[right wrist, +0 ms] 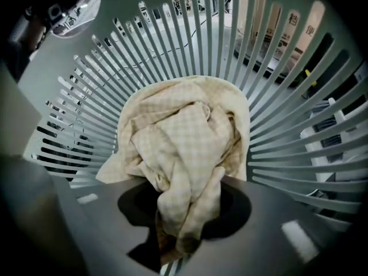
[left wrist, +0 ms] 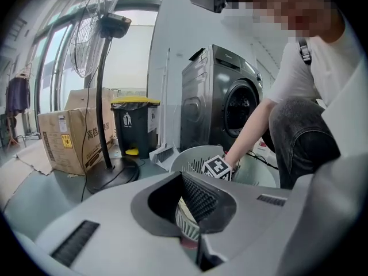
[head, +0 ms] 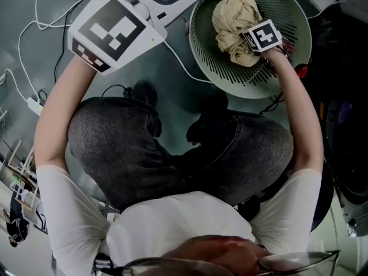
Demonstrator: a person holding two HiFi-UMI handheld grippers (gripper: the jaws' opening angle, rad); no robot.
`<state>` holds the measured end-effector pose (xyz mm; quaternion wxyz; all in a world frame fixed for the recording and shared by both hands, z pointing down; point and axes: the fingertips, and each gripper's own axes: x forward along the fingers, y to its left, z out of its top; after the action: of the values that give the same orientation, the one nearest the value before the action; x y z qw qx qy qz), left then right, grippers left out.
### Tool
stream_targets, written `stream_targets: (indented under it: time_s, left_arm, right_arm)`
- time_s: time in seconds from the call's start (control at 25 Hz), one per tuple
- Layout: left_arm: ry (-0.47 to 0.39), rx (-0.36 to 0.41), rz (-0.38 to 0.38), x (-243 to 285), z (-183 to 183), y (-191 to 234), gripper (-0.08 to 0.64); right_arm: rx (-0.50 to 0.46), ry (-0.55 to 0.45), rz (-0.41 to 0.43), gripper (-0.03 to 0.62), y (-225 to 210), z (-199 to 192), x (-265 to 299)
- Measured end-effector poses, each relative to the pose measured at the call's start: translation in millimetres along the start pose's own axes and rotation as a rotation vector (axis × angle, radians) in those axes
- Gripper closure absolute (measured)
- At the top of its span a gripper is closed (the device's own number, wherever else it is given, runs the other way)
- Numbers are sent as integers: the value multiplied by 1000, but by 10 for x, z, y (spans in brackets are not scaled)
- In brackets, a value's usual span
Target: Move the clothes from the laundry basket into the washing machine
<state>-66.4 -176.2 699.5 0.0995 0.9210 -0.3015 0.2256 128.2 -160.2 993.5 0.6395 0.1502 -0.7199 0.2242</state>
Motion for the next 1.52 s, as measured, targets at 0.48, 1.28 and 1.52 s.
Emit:
stream_targets:
  time_s: [0.48,1.28,1.52]
  left_arm:
    - [-18,49,-3,-4,275,-9,554]
    - [-53,159,-25,-62,1025,-266,554]
    - [-115,148,-84,-28,1443,-494,554]
  right_arm:
    - [10,-293,31,424,202,160,-1091]
    - [56,-636,-87,423,252,262,-2727]
    - [97,-731,-127,423,252,256,-3132]
